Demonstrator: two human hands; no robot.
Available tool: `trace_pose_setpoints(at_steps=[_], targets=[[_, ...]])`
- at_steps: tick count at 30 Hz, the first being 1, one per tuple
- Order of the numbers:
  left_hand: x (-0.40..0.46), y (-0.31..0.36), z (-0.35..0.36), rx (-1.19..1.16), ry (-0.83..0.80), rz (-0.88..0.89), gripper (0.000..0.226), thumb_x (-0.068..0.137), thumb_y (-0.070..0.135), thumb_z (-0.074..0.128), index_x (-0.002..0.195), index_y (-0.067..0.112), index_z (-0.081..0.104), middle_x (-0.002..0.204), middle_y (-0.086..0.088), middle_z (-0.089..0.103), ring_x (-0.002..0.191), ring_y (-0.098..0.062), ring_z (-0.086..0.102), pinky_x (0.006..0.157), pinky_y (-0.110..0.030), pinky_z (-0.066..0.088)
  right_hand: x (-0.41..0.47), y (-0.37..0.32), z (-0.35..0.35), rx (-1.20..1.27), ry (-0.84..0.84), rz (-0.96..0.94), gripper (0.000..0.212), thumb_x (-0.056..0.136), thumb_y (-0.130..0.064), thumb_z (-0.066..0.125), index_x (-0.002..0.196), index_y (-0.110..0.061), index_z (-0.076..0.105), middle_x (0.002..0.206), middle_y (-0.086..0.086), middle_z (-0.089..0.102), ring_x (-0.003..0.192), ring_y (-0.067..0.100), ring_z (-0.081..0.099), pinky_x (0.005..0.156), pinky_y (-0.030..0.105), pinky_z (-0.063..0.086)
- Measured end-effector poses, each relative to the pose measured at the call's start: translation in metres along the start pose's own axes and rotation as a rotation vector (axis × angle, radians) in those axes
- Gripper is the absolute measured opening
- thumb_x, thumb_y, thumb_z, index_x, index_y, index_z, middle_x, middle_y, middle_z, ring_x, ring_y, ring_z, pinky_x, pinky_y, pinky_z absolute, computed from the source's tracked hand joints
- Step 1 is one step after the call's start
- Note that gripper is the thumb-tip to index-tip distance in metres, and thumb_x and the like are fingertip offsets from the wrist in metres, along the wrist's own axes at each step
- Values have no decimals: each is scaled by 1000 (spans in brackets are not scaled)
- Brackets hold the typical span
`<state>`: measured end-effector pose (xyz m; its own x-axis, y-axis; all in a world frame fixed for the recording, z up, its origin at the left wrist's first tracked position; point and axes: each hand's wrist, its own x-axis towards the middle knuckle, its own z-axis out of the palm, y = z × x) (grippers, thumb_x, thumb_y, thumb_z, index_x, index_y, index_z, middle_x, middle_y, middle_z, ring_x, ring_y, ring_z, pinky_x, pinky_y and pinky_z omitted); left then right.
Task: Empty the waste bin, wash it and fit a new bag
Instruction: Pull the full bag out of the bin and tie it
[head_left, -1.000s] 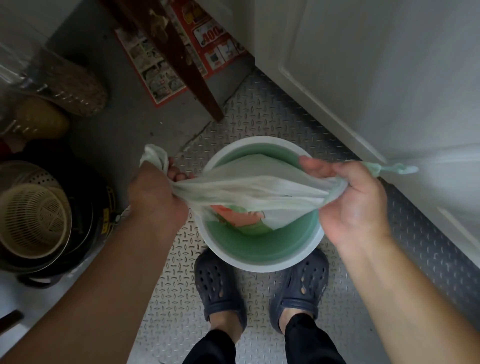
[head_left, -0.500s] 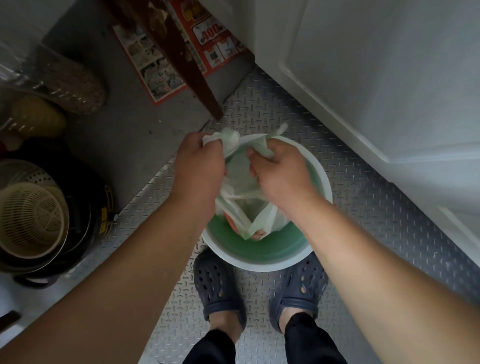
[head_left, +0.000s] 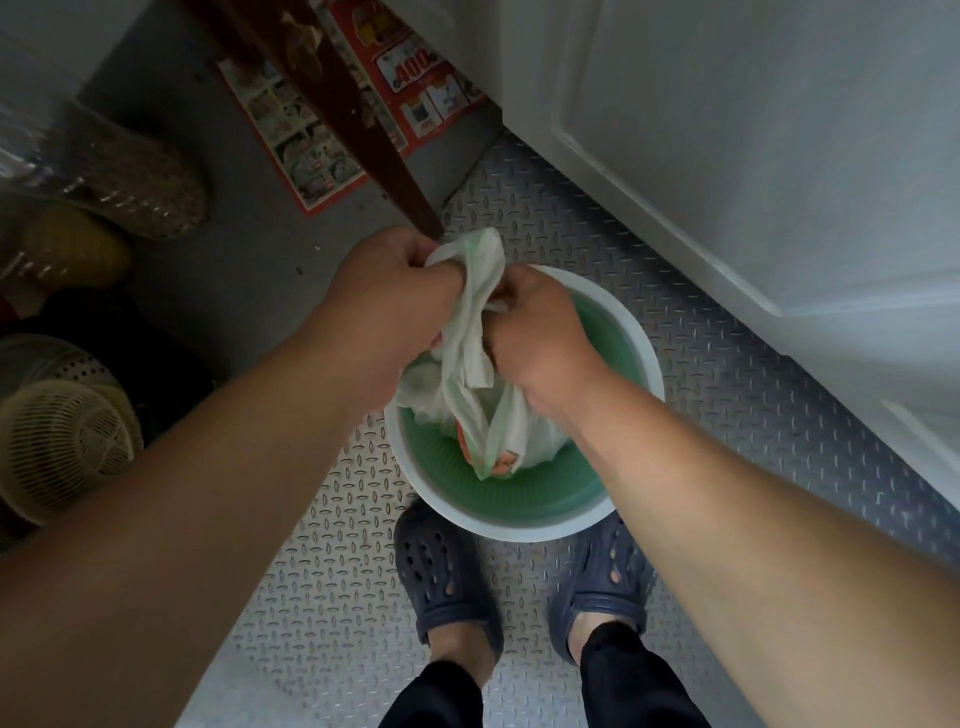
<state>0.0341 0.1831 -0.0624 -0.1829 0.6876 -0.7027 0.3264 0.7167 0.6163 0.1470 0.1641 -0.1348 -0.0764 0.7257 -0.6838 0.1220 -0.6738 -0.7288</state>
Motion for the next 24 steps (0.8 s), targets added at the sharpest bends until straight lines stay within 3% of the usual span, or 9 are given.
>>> trace_pose_setpoints(at_steps=[3, 5, 7, 9, 11, 14, 19, 22, 24], targets=[[3, 7, -1, 12, -25, 1, 19, 74, 25, 63, 92, 21, 65, 97, -10, 73, 90, -31, 74, 78, -51, 63, -3, -1, -1, 149, -74, 12, 17, 84, 0, 66, 99, -5, 73, 93, 14, 76, 89, 31, 73, 83, 47, 61], [7, 11, -3, 26, -29, 10, 11, 84, 14, 64, 95, 17, 65, 99, -12, 72, 91, -31, 74, 77, -49, 63, -8, -2, -7, 318, -128, 17, 13, 82, 3, 56, 84, 4, 69, 75, 14, 71, 68, 28, 68, 63, 34, 59], [10, 16, -3, 57, -40, 9, 12, 87, 7, 63, 96, 15, 65, 100, -12, 71, 89, -29, 74, 77, -48, 64, -14, 0, -17, 462, -209, 29, 9, 71, -2, 50, 73, 4, 56, 62, 13, 50, 53, 20, 46, 47, 28, 35], [11, 21, -2, 104, -70, 11, 15, 87, 3, 63, 97, 15, 65, 101, -10, 71, 87, -26, 73, 75, -43, 64, -21, 1, -28, 368, -347, -14, 17, 65, -10, 55, 78, -1, 58, 67, 10, 47, 58, 15, 41, 52, 26, 29], [10, 26, 3, 154, -124, 31, 19, 85, 1, 63, 99, 14, 65, 101, -9, 70, 87, -24, 72, 77, -42, 64, -27, 2, -32, 138, -466, -88, 16, 71, -18, 69, 87, -18, 70, 81, -3, 68, 74, 6, 63, 69, 21, 46], [6, 35, 12, 252, -215, 74, 25, 82, -2, 63, 97, 17, 67, 97, -7, 68, 90, -22, 69, 80, -38, 62, -29, 5, -27, -38, -326, -142, 40, 76, -28, 80, 113, -27, 67, 110, -6, 74, 106, 8, 68, 100, 37, 51], [1, 45, 16, 262, -407, 80, 34, 73, -3, 64, 94, 22, 72, 97, -4, 74, 93, -21, 72, 81, -38, 62, -22, 12, -23, 98, -47, -124, 22, 80, -23, 74, 98, -34, 66, 106, 0, 75, 104, 19, 69, 97, 49, 53], [6, 34, 14, 128, -290, 96, 36, 61, 17, 60, 92, 33, 69, 94, 5, 70, 91, -17, 69, 75, -38, 58, -18, 14, -27, 184, -15, -74, 12, 81, -18, 68, 89, -25, 73, 96, 3, 76, 96, 23, 72, 93, 50, 55], [11, 13, 14, 28, -224, 81, 49, 63, 18, 60, 107, 38, 64, 108, 13, 63, 101, -12, 64, 84, -38, 55, -17, 13, -29, 286, -1, -3, 11, 81, -18, 69, 90, -17, 75, 93, 8, 77, 90, 26, 74, 87, 46, 56]])
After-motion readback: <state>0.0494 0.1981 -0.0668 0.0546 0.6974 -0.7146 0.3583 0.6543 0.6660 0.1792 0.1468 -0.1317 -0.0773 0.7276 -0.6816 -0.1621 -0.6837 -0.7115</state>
